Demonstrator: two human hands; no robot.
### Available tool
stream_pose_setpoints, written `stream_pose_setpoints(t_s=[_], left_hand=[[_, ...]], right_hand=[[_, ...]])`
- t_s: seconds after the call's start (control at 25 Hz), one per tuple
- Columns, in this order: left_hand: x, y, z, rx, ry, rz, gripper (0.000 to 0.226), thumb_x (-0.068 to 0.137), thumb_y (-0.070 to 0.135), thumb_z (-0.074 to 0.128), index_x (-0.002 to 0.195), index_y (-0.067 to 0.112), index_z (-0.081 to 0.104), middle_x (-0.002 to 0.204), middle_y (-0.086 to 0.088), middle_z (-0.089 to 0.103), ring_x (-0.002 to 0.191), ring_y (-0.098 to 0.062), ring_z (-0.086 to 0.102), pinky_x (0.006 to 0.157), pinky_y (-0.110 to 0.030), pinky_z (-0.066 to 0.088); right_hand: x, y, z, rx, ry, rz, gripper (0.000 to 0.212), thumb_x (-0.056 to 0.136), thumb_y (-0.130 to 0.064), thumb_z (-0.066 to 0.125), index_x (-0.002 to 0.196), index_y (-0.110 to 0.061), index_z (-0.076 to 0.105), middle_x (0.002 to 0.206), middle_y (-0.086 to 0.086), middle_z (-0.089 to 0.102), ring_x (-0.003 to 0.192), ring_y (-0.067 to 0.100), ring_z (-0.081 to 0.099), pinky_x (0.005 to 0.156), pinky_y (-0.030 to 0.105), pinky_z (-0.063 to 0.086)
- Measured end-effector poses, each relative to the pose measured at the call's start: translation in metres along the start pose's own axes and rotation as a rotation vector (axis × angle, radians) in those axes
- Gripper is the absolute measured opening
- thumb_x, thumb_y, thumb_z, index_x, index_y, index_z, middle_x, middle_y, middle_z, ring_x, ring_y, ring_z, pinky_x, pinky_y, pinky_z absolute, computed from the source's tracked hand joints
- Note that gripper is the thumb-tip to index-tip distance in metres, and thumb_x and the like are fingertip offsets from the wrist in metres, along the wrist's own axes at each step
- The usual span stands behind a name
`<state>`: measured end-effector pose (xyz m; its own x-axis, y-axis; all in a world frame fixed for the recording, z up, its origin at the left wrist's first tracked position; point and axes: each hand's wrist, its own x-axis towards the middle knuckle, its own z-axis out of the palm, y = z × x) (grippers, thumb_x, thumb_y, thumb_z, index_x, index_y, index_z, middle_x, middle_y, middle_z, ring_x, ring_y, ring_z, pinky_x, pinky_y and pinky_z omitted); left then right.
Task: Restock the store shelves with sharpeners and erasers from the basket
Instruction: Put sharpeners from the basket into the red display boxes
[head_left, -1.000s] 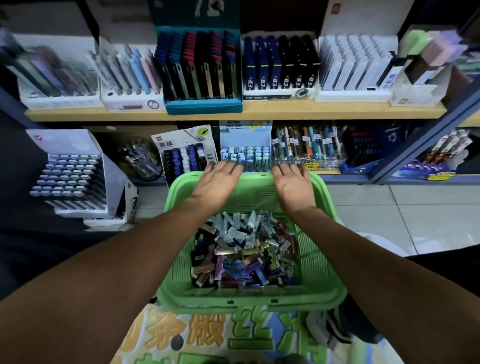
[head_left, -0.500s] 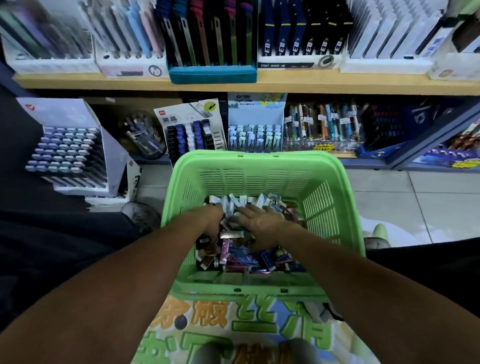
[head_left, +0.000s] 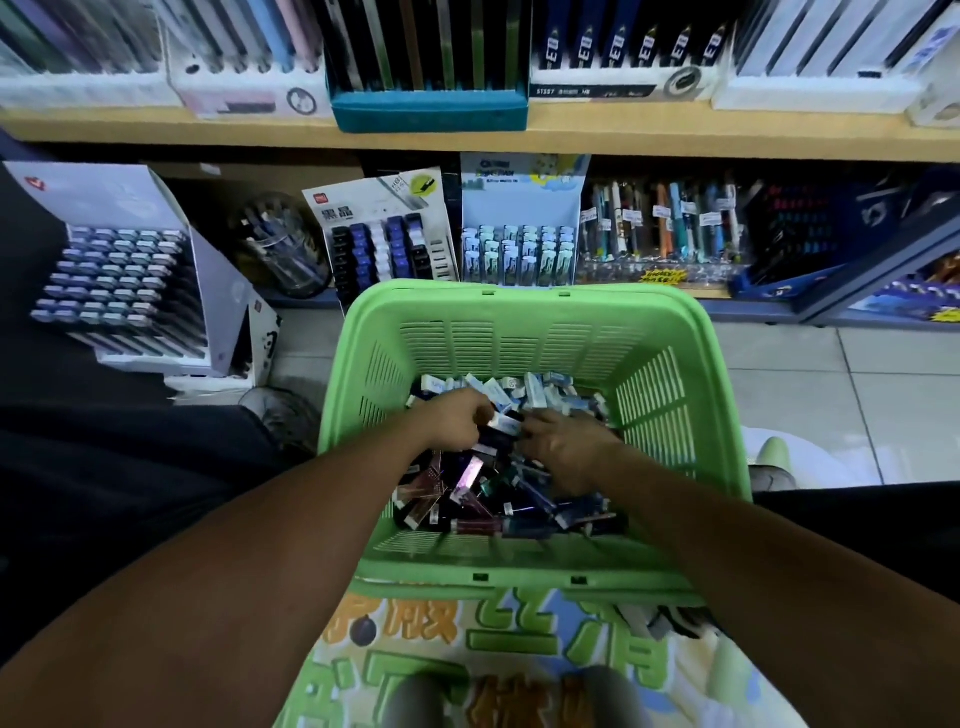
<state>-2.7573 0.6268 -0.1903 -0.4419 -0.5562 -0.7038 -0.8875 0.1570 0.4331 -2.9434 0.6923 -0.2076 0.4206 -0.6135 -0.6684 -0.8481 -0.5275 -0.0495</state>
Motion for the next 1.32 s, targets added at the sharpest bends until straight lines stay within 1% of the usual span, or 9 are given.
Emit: stream_pose_setpoints(t_s=[0.12,0.24,0.32,0.44,0.56,0.72,0.88,1.04,1.32], left_hand=[[-0.011,-0.003,-0.011,0.044,0.186,-0.126,0.039,0.091,-0.001,0.055,0.129,0.005,0.056,0.121,-0.014,0.06,0.102,-0.029,0.061,0.081,-0.033,0.052],[-0.019,-0.01,-0.01,0.213,0.139,-0.187,0.038,0.091,0.004,0.06,0.128,0.002,0.052,0.123,-0.018,0.056,0.109,-0.032,0.06,0.082,-0.033,0.048],[-0.018,-0.014,-0.002,0.273,0.047,-0.239,0.045,0.091,0.005,0.062,0.133,0.002,0.046,0.126,-0.018,0.054,0.112,-0.031,0.059,0.084,-0.034,0.05],[-0.012,-0.018,0.005,0.351,-0.054,-0.281,0.068,0.088,0.004,0.066,0.146,0.002,0.03,0.139,-0.021,0.042,0.127,-0.034,0.048,0.094,-0.036,0.05],[-0.003,-0.019,0.006,0.261,-0.089,-0.338,0.094,0.081,0.01,0.077,0.152,0.006,0.016,0.149,-0.025,0.028,0.129,-0.038,0.047,0.096,-0.039,0.05],[0.007,-0.026,0.01,0.079,-0.07,-0.31,0.106,0.074,0.011,0.085,0.152,0.003,0.013,0.136,-0.018,0.051,0.118,-0.033,0.057,0.087,-0.035,0.052],[0.01,-0.033,0.016,0.02,-0.035,-0.25,0.088,0.072,0.009,0.083,0.143,0.007,0.03,0.124,-0.014,0.058,0.111,-0.03,0.059,0.079,-0.034,0.05],[0.009,-0.036,0.021,0.099,0.02,-0.146,0.061,0.08,0.007,0.073,0.136,0.013,0.05,0.124,-0.012,0.061,0.112,-0.03,0.06,0.083,-0.03,0.046],[0.016,-0.027,0.01,0.027,0.185,-0.068,0.025,0.083,0.0,0.061,0.099,0.012,0.077,0.107,-0.009,0.074,0.102,-0.026,0.067,0.087,-0.028,0.052]], right_hand=[[-0.013,0.014,-0.003,0.047,-0.045,0.149,0.065,0.085,-0.046,0.069,0.142,-0.032,0.042,0.152,0.0,0.034,0.135,0.026,0.041,0.099,0.049,0.046],[-0.008,0.012,-0.018,0.122,-0.094,0.302,0.061,0.088,-0.03,0.066,0.143,-0.032,0.042,0.14,0.002,0.046,0.129,0.026,0.048,0.105,0.051,0.039],[-0.001,0.004,-0.022,0.044,0.061,0.364,0.055,0.086,-0.02,0.067,0.139,-0.026,0.05,0.139,0.005,0.048,0.131,0.028,0.045,0.111,0.058,0.032],[0.014,-0.005,-0.019,0.022,0.283,0.211,0.07,0.082,-0.012,0.071,0.146,-0.023,0.042,0.156,0.009,0.032,0.145,0.03,0.028,0.117,0.067,0.013],[0.034,-0.018,-0.028,0.168,0.171,-0.004,0.09,0.085,-0.013,0.07,0.157,-0.027,0.017,0.167,0.006,0.004,0.153,0.028,0.006,0.12,0.062,0.01],[0.062,-0.028,-0.025,0.123,0.099,0.04,0.098,0.089,-0.019,0.069,0.158,-0.032,0.001,0.165,0.006,-0.019,0.153,0.03,-0.012,0.117,0.067,0.009],[0.067,-0.03,-0.025,0.029,0.181,0.067,0.082,0.088,-0.029,0.071,0.154,-0.03,0.023,0.161,0.008,0.013,0.144,0.039,0.017,0.11,0.063,0.03],[0.057,-0.021,-0.02,0.087,0.126,0.082,0.066,0.092,-0.016,0.064,0.149,-0.03,0.036,0.153,0.003,0.029,0.135,0.034,0.034,0.095,0.051,0.05],[0.009,0.018,-0.019,0.101,0.071,0.282,0.041,0.09,-0.009,0.06,0.129,-0.02,0.057,0.126,0.004,0.061,0.108,0.027,0.064,0.081,0.036,0.054]])
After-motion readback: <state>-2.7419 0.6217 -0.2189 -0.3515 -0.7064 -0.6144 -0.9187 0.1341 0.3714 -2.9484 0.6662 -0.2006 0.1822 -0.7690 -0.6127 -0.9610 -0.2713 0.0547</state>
